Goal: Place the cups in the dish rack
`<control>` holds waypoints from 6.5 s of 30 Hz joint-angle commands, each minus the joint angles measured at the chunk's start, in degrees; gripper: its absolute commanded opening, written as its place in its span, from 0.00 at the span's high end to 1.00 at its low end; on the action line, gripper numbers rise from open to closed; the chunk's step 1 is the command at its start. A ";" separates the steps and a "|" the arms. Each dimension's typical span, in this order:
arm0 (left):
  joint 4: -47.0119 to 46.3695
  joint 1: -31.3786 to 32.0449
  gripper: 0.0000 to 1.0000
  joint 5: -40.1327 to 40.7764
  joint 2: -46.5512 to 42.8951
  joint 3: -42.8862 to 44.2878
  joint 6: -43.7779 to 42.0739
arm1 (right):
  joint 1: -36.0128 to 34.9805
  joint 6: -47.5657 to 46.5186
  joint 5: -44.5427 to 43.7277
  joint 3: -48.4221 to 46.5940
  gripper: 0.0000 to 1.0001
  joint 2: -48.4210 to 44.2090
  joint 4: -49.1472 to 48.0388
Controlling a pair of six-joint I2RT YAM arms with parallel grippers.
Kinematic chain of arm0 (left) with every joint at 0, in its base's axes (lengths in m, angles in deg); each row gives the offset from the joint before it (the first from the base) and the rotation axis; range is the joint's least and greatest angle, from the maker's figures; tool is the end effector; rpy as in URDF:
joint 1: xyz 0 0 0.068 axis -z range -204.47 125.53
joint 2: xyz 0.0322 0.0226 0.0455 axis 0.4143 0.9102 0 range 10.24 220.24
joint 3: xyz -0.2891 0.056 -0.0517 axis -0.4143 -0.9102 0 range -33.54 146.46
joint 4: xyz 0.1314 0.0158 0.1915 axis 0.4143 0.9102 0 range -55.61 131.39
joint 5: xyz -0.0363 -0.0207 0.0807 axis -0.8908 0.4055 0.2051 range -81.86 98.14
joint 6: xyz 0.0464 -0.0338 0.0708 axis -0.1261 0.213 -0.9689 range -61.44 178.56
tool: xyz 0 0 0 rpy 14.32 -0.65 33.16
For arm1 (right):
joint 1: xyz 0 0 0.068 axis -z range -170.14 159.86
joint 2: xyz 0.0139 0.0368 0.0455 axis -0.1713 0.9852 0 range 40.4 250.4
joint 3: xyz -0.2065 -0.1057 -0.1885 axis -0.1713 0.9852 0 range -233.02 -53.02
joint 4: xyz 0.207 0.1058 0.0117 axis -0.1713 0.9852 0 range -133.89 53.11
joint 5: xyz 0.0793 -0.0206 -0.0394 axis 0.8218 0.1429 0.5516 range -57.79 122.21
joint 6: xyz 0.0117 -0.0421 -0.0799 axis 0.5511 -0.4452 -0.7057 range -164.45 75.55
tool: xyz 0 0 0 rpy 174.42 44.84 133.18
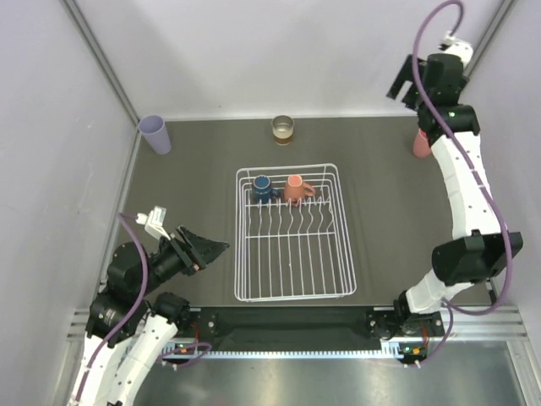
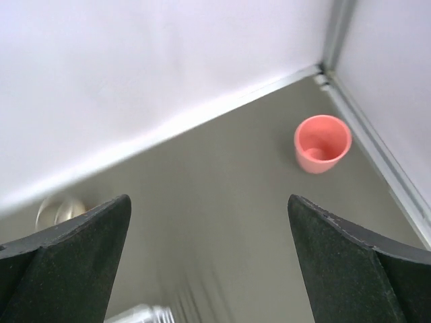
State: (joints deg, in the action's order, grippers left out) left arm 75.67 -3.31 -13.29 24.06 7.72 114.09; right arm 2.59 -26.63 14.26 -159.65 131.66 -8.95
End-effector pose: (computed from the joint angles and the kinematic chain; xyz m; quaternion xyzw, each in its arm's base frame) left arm 0.0316 -0.0441 0.2991 -0.1189 0.7728 -0.4908 0.3845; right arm 0.3602 0.0206 0.4681 0.1638 0.7954 -0.0007 0.5836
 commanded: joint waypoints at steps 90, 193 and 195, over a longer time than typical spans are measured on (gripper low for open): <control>-3.57 0.01 0.21 2.45 7.71 2.34 -11.50 | 13.86 4.22 2.20 -17.31 1.00 31.01 -6.36; 2.30 0.36 1.00 -0.64 35.92 30.19 -14.31 | -37.56 9.78 28.72 48.97 0.00 -33.23 -27.33; 6.61 0.36 1.00 1.03 37.93 31.68 -14.48 | -37.29 9.34 25.27 50.20 0.00 -35.79 -23.44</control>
State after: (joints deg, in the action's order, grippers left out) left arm 70.71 -3.04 -17.07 59.95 36.26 103.05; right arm -35.26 -11.35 49.79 -108.27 101.04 -45.83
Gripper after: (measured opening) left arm 0.721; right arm 0.993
